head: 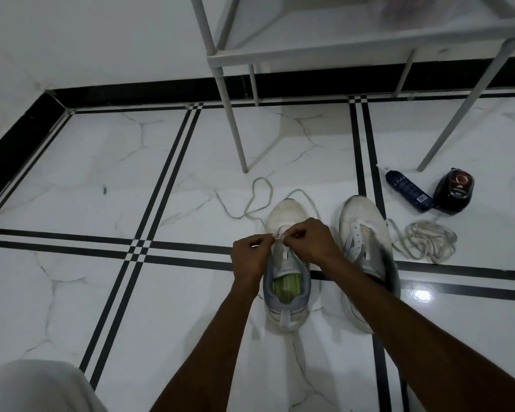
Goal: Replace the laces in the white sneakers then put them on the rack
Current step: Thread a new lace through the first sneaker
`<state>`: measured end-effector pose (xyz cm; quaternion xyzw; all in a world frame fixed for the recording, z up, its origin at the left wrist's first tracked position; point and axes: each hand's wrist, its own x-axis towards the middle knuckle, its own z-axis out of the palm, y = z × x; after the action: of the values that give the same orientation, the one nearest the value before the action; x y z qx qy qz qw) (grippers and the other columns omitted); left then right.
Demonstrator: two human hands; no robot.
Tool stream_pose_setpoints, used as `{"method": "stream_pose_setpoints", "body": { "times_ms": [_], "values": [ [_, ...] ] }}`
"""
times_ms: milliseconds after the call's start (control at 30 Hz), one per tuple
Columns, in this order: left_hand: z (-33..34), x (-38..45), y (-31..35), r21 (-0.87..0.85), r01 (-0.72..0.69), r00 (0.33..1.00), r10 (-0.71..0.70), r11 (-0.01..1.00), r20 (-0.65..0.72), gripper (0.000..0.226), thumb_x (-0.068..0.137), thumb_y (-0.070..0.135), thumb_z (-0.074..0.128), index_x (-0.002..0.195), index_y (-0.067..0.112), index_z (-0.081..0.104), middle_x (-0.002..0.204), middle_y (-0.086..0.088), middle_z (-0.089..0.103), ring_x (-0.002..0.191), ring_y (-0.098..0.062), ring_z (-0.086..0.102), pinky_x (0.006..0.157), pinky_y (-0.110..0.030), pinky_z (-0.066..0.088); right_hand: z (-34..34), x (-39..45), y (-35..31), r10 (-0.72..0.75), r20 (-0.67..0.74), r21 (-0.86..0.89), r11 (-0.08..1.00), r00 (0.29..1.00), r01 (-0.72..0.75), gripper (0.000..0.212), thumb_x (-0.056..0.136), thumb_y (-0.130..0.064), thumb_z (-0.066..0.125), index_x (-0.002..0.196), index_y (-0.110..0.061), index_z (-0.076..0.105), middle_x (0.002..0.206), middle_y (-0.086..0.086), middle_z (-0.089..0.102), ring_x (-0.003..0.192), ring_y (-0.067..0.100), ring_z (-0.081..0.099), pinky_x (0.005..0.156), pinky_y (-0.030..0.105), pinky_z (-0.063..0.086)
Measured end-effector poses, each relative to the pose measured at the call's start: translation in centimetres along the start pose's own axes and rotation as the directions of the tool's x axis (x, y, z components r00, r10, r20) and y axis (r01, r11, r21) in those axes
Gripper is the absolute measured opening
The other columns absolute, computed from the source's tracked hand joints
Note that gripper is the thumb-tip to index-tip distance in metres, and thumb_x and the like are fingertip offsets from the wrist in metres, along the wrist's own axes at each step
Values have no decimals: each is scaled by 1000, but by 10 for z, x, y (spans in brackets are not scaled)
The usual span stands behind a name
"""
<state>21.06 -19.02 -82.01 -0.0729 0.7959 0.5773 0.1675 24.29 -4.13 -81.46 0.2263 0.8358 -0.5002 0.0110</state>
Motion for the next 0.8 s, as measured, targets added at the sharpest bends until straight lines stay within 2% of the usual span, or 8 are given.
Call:
{"method": "stream_pose_setpoints", "body": {
  "times_ms": [167, 300, 433, 533, 633, 667, 700, 800],
  "values": [
    [0, 1, -1, -12, -1, 1000, 1, 1000, -5, 9, 87, 22, 74, 84, 22, 83, 79, 5, 78, 86, -20, 73, 86, -50, 60, 5, -3, 1, 38, -45, 106, 994, 998, -33, 10, 79, -9, 72, 79, -14, 81, 75, -4, 74, 66, -8, 61, 60, -1, 41],
    [-1, 0, -1, -37, 22, 999, -21, 999, 38, 17, 88, 29, 70, 81, 18, 81, 76, 0, 75, 79, -18, 69, 79, -49, 59, 10, -5, 0, -4, -104, 85, 996, 995, 13, 10, 79, -8, 72, 76, -11, 81, 72, -2, 74, 65, -5, 63, 60, 0, 42],
    [-4, 1, -3, -88, 79, 994, -72, 993, 85, 22, 92, 29, 64, 91, 14, 79, 87, -10, 75, 89, -23, 70, 74, -43, 58, 19, -1, 3, -93, -104, 7, 996, 990, 94, 10, 79, -11, 73, 73, -10, 81, 69, 1, 74, 66, 7, 68, 67, 20, 53],
    [-5, 3, -8, -92, 52, 996, -45, 994, 76, 8, 92, 20, 70, 94, 16, 77, 94, -1, 77, 98, -27, 71, 82, -52, 60, 26, -1, -1, -77, -141, -38, 997, 987, 72, 6, 81, -17, 74, 80, -17, 80, 82, -2, 74, 81, 13, 68, 78, 37, 58],
    [-3, 5, -7, -103, 71, 997, -68, 992, 35, 6, 91, 22, 74, 93, 16, 76, 92, 2, 76, 96, -24, 71, 82, -55, 61, 26, -13, -12, -109, -324, -259, 966, 940, 22, 9, 85, -26, 73, 93, -24, 72, 104, -4, 58, 101, 13, 51, 85, 37, 47],
    [-2, 5, -7, -93, 65, 998, -63, 994, 23, 7, 91, 23, 75, 93, 17, 76, 91, 3, 76, 95, -22, 71, 82, -54, 61, 24, -17, -16, -134, -341, -292, 956, 930, 31, 8, 87, -32, 71, 87, -24, 69, 99, -4, 56, 95, 12, 49, 80, 34, 44],
    [-1, 4, -6, -88, 54, 999, -53, 995, 13, 7, 91, 24, 74, 92, 18, 75, 90, 4, 76, 93, -21, 71, 82, -54, 61, 22, -19, -18, -128, -291, -271, 961, 948, 47, 22, 90, -38, 68, 74, -23, 66, 86, -4, 57, 82, 9, 50, 73, 30, 42],
    [2, 4, -7, -54, -5, 1000, 5, 999, 0, 5, 94, 19, 69, 92, 19, 74, 92, 1, 76, 93, -19, 72, 85, -51, 61, 18, -18, -22, 0, -15, -165, 986, 1000, -2, 54, 94, -42, 63, 46, -20, 49, 49, -3, 50, 48, 8, 45, 57, 24, 38]
  ]
}}
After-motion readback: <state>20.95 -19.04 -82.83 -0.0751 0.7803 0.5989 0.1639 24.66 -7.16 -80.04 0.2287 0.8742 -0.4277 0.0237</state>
